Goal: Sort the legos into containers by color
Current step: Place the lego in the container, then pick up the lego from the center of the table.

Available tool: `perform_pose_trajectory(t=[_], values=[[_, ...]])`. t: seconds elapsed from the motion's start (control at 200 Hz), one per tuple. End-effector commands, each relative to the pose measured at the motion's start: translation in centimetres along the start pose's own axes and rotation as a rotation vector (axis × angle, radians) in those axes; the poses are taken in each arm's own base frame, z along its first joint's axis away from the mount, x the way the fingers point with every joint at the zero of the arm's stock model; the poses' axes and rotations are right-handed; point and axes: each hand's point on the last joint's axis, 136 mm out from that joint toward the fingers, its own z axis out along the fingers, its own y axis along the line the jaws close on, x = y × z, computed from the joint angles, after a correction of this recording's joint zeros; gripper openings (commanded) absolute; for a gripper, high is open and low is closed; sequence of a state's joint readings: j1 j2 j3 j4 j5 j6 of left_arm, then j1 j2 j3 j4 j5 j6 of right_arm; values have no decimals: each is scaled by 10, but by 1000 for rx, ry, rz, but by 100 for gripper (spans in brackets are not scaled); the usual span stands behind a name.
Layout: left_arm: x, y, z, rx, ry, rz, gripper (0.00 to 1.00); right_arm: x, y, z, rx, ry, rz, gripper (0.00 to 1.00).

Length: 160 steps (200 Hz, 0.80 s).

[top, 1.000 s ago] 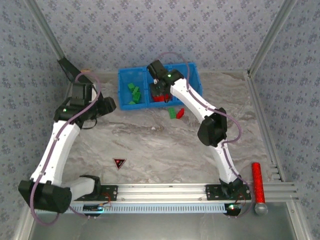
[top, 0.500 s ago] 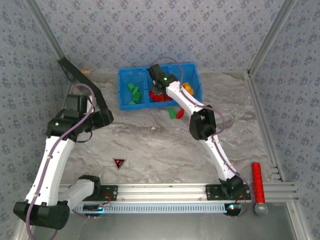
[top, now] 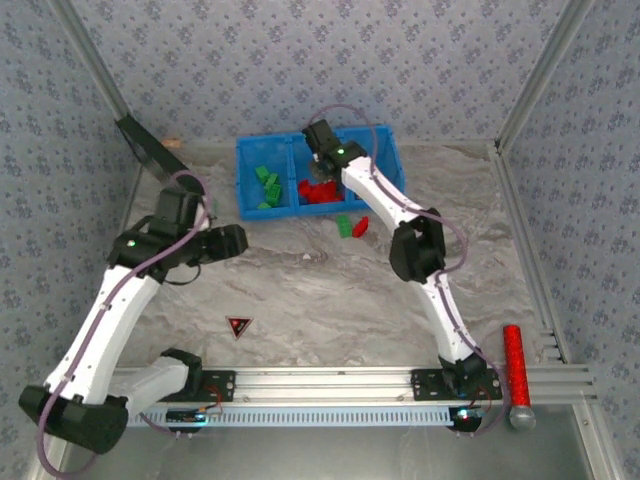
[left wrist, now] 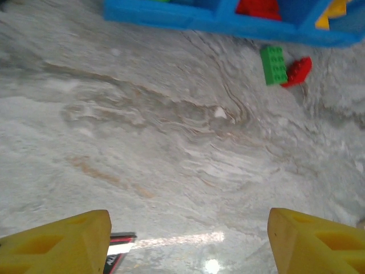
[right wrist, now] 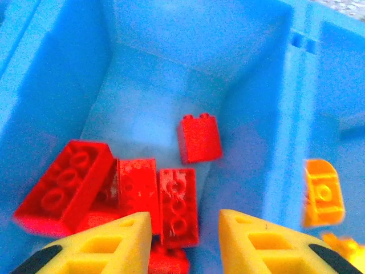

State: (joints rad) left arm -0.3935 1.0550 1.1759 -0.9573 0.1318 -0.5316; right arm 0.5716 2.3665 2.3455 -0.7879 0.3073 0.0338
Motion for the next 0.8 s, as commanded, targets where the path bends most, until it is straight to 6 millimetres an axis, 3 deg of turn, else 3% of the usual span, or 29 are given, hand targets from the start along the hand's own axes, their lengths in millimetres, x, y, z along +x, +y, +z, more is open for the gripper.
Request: perform_pose_trajectory(t=[0.0,0.18,0.295,0.47,0.67,0.695,0.795], values=[[-6,-24,28,-14,0,-12,73,-18,-32,-64,-13,-75,78,38],[-7,-77,85,5,33,-14,73,23,-78,-114,-10,-45,226,44],[-18,-104,120,18,18,-23,73,64,-106,-138,1,-21,346,46],[-29,-128,169,4,28,-37,74,135,-138,-163,-1,27,521,52],[-39,-145,218,-50,50,6,75,179,-152,-183,-67,25,671,63],[-39,-145,223,-58,55,9,75,193,-149,-178,-74,54,681,65],[-41,-148,243,-83,77,17,75,208,-147,-178,-96,74,707,72]])
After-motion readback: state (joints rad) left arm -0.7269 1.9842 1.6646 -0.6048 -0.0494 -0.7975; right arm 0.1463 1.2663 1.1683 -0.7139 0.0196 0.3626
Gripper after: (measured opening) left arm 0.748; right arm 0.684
